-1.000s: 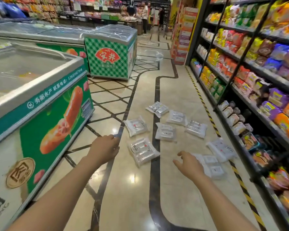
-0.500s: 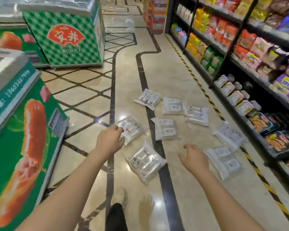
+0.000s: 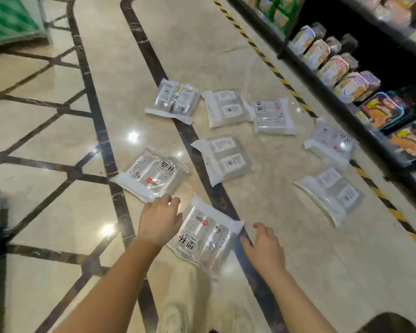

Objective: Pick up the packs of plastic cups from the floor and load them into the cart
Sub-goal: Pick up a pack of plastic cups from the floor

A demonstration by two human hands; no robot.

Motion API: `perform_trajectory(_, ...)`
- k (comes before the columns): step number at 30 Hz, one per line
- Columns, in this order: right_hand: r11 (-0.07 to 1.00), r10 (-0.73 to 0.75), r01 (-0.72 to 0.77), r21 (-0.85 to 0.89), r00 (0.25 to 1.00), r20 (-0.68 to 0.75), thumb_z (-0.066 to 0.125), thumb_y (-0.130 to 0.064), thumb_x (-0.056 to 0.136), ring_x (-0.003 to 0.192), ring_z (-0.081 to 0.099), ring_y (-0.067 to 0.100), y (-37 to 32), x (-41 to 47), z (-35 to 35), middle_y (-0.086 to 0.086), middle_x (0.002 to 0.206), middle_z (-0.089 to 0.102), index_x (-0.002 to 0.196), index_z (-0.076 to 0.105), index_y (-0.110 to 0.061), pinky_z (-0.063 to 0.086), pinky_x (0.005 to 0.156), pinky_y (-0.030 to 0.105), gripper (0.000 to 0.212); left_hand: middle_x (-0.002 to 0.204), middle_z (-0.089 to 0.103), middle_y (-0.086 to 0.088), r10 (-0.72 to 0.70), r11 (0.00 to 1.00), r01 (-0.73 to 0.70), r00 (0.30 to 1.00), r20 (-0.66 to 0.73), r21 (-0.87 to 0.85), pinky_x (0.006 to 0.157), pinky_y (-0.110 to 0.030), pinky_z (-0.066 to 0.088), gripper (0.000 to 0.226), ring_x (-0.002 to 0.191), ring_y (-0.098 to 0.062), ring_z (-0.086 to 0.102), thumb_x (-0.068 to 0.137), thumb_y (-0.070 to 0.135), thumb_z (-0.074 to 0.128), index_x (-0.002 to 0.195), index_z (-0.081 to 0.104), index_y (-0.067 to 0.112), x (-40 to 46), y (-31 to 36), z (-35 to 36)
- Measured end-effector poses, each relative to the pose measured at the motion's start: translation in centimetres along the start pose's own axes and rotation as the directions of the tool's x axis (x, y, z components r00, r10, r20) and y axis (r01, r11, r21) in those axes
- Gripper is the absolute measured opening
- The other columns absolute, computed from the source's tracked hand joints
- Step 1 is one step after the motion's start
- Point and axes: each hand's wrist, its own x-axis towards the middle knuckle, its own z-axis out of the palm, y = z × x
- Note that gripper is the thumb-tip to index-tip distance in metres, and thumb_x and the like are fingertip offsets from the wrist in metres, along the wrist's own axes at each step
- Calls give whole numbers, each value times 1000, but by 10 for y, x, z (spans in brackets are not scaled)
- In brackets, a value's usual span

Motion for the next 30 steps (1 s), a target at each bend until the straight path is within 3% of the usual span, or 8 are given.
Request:
perform_trajectory(4,997,66,-66,45,998,8,47,-42,92,120,48,26,29,82,121,6,131,46,134,36,-16,44,93,36,50,101,66,-13,128,991,-129,991,36,25,78,-42,49,33,90,-34,64,78,25,65,106,63,8,64,-12,143)
perform_trajectory(8,995,53,-55,-78,998,-35,50,-45,89,117,51,27,69,153,243,8,129,50,137,35,-16,44,90,39,58,79,67,-10,169,984,-170,985,19,45,60,-43,54,38,64,-32,65,59,24,82,91,68,9,124,-25,282)
perform_trajectory(11,994,97,-101,-48,991,-89,56,-47,86,114,55,31,91,190,310,12,130,50,140,34,-12,47,85,42,68,108,63,-15,98,994,-96,995,32,-49,72,-44,51,49,90,-34,64,78,35,68,117,59,8,160,-32,359)
perform_trajectory(14,956,255,-240,169,964,-73,46,-52,90,132,38,27,110,216,349,9,147,28,148,7,-14,39,100,39,80,138,42,-14,-52,985,67,994,96,-160,89,-44,46,68,119,-34,49,89,51,45,141,29,12,184,-37,406)
perform_trajectory(17,776,324,-304,552,944,65,53,-43,90,134,37,29,121,228,370,11,148,33,146,11,-7,35,101,32,79,141,37,-16,-85,952,136,979,187,-275,94,-44,42,76,122,-35,47,88,58,39,145,14,14,192,-39,431)
perform_trajectory(21,623,326,-344,703,931,167,54,-38,91,130,42,26,119,231,377,7,142,42,142,24,-11,33,93,24,65,136,45,-20,-119,897,206,964,236,-392,96,-43,40,77,119,-37,51,87,60,40,145,12,17,191,-38,440)
perform_trajectory(26,631,348,-315,709,932,104,56,-36,91,125,47,26,116,231,355,6,135,51,138,31,-12,33,83,24,59,134,47,-17,-126,875,185,979,158,-447,92,-43,42,75,118,-37,51,87,57,44,145,15,19,189,-29,422)
perform_trajectory(30,654,323,-234,719,946,15,56,-39,90,135,37,27,113,233,314,10,148,37,145,22,-10,32,102,28,70,141,40,-17,-125,866,155,988,93,-475,94,-42,40,76,122,-35,48,88,56,43,147,11,18,195,-11,382)
